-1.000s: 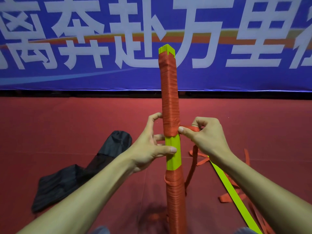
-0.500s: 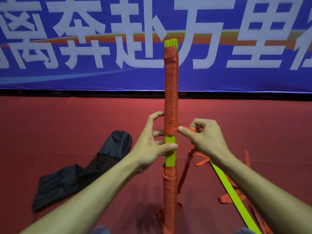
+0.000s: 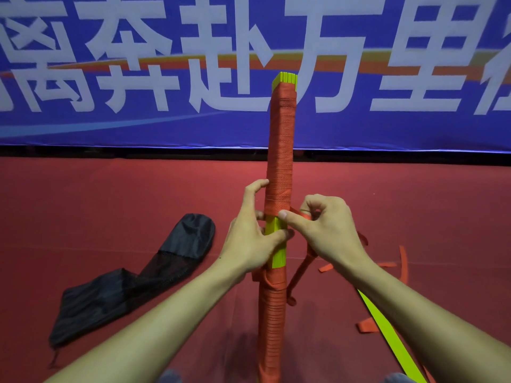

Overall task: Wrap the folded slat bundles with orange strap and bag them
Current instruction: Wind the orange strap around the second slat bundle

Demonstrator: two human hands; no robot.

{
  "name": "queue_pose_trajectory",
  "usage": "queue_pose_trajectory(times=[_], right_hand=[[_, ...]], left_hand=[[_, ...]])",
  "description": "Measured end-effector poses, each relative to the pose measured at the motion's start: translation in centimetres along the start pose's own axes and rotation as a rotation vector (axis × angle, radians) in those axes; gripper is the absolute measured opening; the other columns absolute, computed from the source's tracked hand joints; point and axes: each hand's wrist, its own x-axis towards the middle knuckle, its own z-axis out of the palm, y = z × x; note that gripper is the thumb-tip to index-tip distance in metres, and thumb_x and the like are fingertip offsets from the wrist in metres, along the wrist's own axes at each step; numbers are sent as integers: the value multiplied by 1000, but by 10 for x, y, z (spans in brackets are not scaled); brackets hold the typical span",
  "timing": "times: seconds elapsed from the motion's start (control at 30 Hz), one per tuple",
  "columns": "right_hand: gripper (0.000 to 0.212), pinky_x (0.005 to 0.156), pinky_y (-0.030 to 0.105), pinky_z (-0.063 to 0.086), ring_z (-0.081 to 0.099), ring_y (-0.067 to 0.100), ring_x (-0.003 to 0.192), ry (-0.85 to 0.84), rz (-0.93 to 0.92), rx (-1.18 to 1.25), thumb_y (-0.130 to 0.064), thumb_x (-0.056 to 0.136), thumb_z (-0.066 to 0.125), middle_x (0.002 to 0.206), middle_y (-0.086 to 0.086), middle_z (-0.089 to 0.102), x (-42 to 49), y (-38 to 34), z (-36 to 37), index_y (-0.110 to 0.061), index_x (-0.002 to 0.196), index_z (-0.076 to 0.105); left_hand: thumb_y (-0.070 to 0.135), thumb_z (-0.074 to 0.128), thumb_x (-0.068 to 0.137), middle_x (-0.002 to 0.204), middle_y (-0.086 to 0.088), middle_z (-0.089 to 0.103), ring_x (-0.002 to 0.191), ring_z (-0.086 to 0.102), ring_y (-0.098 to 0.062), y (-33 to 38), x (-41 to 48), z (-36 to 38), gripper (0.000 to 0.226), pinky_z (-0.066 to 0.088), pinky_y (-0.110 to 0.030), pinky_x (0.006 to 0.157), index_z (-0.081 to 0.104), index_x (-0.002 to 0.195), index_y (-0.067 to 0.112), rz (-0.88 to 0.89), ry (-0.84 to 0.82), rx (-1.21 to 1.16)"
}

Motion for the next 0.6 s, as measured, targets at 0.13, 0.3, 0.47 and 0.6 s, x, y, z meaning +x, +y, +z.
queue_pose_trajectory(times=[0.13, 0.3, 0.47, 0.6], right_hand=[[47, 49, 19, 27, 37, 9, 51, 37, -31, -82, -22, 72, 83, 51, -6, 38, -2, 0, -1, -10, 51, 42], [52, 48, 19, 29, 39, 10, 50, 39, -30, -93, -33, 70, 84, 52, -6, 41, -5, -2, 0, -16, 50, 39], [53, 49, 24, 26, 36, 11, 50, 55, -5, -115, -37, 68, 85, 53, -4, 42, -2, -5, 0, -15, 50, 41], [52, 48, 23, 27, 38, 12, 50, 48, -13, -125, -37, 67, 86, 54, -3, 44, -2, -8, -1, -12, 51, 44]], left_hand=[[20, 86, 76, 86, -1, 74, 71, 73, -20, 0, 0, 3, 86, 61, -49, 76, 31, 130, 60, -12, -10, 50], [27, 89, 72, 80, -3, 73, 65, 72, -17, 3, -2, -1, 86, 61, -50, 72, 33, 128, 59, -42, 9, 71], [12, 90, 69, 92, -7, 71, 71, 70, -15, 4, -3, 3, 98, 62, -46, 74, 30, 139, 45, -122, 36, -58], [-2, 89, 63, 96, -5, 70, 78, 69, -16, 1, 0, 6, 94, 61, -41, 77, 39, 134, 33, -142, 57, -134]])
